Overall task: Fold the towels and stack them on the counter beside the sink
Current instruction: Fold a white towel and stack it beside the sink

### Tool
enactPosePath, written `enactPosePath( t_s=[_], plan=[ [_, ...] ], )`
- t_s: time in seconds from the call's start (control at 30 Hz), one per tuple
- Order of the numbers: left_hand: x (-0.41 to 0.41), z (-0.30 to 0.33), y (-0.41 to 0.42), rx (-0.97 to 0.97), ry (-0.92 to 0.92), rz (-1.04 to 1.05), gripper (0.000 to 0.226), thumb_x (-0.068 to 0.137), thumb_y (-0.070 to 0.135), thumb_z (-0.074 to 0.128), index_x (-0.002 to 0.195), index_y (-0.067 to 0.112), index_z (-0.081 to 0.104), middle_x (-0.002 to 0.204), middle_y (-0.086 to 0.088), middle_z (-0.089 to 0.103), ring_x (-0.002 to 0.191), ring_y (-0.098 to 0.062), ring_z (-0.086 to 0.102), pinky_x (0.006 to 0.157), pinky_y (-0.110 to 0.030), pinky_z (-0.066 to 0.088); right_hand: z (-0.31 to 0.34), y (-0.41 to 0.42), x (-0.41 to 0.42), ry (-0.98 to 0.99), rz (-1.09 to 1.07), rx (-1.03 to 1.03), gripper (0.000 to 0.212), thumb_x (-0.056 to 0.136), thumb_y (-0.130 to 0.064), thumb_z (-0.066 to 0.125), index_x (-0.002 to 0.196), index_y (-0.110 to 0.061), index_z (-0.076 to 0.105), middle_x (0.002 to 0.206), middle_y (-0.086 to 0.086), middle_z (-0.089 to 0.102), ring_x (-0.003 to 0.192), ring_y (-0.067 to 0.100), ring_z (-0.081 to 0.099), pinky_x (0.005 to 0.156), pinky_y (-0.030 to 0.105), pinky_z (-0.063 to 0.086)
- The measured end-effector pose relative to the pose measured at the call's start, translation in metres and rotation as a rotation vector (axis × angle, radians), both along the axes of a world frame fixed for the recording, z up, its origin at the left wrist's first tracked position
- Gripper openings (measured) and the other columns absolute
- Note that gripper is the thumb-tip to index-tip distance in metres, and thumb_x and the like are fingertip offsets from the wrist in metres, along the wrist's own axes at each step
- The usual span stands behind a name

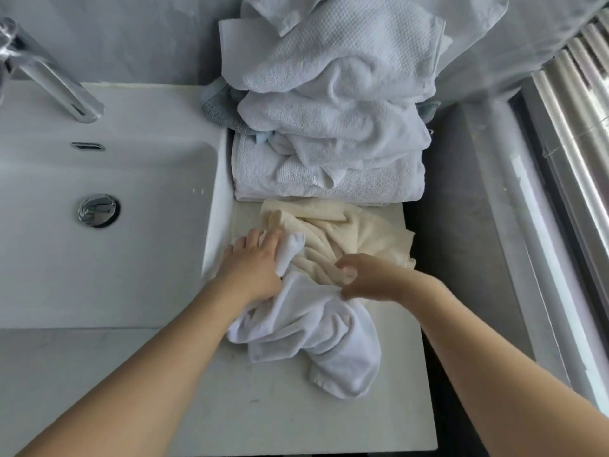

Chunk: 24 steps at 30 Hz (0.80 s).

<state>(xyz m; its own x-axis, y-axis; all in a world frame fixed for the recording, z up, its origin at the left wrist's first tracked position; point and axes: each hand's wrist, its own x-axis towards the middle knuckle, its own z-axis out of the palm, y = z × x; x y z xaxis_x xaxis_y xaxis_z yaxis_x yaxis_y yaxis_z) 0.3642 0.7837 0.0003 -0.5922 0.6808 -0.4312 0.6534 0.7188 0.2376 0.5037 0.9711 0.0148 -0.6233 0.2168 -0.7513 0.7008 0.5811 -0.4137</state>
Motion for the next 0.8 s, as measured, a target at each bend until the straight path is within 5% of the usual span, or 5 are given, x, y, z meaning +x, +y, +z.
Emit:
enactPosePath(
  t_s=[0.17, 0.27, 0.5, 0.7, 0.8],
  plan=[
    [-0.014, 0.063, 0.038, 0.484, 0.146, 0.175, 0.052, 0.079, 0.017, 0.058, 0.128, 0.004, 0.048, 0.133, -0.015, 0.045, 0.117, -0.037, 0.045, 0.093, -0.042, 0.041, 0.067, 0.033, -0.036, 0.585, -0.261, 0.245, 0.028, 0.089, -0.018, 0.056, 0.116, -0.028, 0.060, 0.123, -0.009, 0.056, 0.102, 0.008, 0.057, 0.076, 0.017, 0.041],
    [-0.031, 0.094, 0.064, 0.656, 0.269, 0.181, 0.047, 0.077, 0.005, 0.059, 0.123, -0.002, 0.051, 0.131, -0.019, 0.047, 0.119, -0.039, 0.045, 0.099, -0.044, 0.038, 0.100, 0.047, -0.063, 0.855, -0.244, 0.516, 0.044, 0.088, -0.016, 0.055, 0.132, -0.020, 0.051, 0.139, 0.000, 0.045, 0.120, 0.018, 0.047, 0.095, 0.021, 0.036],
    [-0.086, 0.139, 0.123, 0.786, 0.440, 0.290, 0.046, 0.081, 0.014, 0.059, 0.124, 0.003, 0.050, 0.128, -0.017, 0.052, 0.115, -0.038, 0.047, 0.097, -0.042, 0.036, 0.136, 0.089, -0.111, 0.844, -0.248, 0.771, 0.094, 0.082, -0.035, 0.066, 0.155, -0.029, 0.006, 0.157, 0.002, 0.020, 0.143, 0.029, 0.019, 0.114, 0.044, 0.017],
    [-0.101, 0.134, 0.121, 0.870, 0.519, 0.173, 0.016, 0.094, 0.020, 0.058, 0.094, 0.004, 0.057, 0.097, -0.014, 0.057, 0.090, -0.032, 0.049, 0.077, -0.036, 0.034, 0.130, 0.108, -0.125, 0.908, -0.358, 0.669, 0.019, 0.090, -0.028, 0.059, 0.103, -0.015, 0.062, 0.086, -0.009, 0.055, 0.083, 0.012, 0.051, 0.090, 0.042, 0.045],
    [-0.091, 0.126, 0.108, 0.944, 0.433, 0.075, 0.018, 0.088, 0.019, 0.065, 0.086, 0.003, 0.057, 0.096, -0.012, 0.055, 0.090, -0.031, 0.048, 0.080, -0.032, 0.033, 0.118, 0.104, -0.112, 0.984, -0.408, 0.722, 0.013, 0.088, -0.023, 0.062, 0.090, -0.010, 0.064, 0.101, 0.000, 0.054, 0.097, 0.021, 0.051, 0.090, 0.038, 0.044]
  ],
)
